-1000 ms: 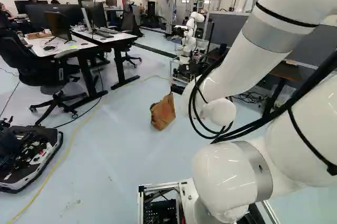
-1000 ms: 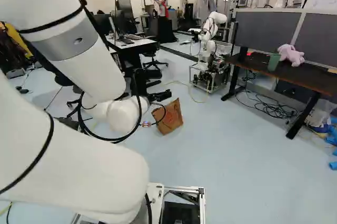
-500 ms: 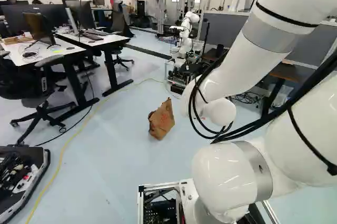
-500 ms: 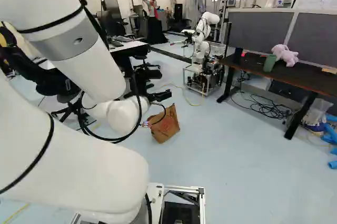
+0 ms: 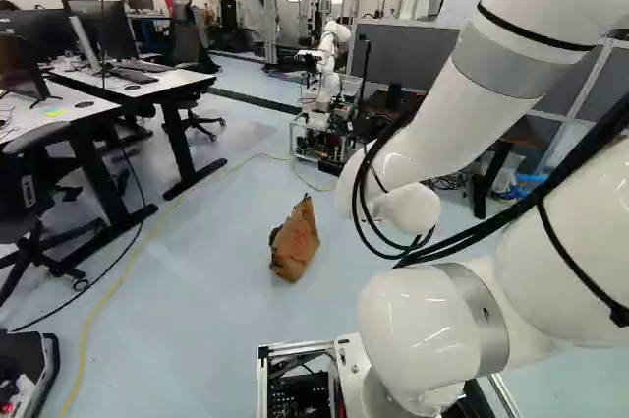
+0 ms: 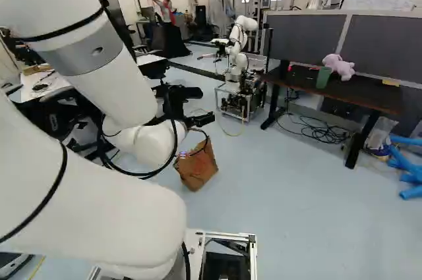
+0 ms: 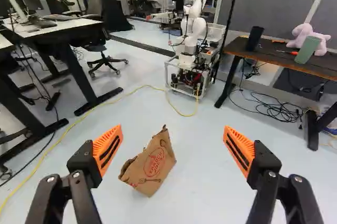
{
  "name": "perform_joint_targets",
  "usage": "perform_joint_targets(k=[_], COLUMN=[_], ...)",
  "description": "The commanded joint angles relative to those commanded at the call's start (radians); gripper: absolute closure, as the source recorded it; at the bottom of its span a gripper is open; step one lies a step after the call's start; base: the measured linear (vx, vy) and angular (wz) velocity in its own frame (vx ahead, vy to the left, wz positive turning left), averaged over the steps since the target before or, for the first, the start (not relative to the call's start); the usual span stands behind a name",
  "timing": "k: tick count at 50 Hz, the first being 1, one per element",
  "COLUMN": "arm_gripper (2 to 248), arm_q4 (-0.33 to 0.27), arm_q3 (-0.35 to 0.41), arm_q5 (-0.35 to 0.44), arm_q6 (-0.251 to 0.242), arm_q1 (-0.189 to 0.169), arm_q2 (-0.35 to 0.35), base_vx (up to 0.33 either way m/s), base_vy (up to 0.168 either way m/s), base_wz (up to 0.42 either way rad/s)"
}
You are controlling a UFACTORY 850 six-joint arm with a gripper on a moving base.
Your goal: Pick up the bag on the ground and place it on the table
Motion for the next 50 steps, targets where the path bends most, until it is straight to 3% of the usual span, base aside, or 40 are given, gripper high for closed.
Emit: perform_joint_targets(k=[18,34,50], arm_gripper=[3,3,3], arm_q4=[0.000,0.000,0.000], arm_q3=[0.000,0.000,-0.013], arm_q5=[0.000,0.000,0.000], arm_q6=[0.000,0.000,0.000], arm_q1=[0.000,0.000,0.006], arm_q2=[0.000,0.000,-0.015], base_vx=[0.196,0.131,0.063], base_vy=[0.130,0.153,0.053], base_wz=[-0.252,-0.030,-0.004])
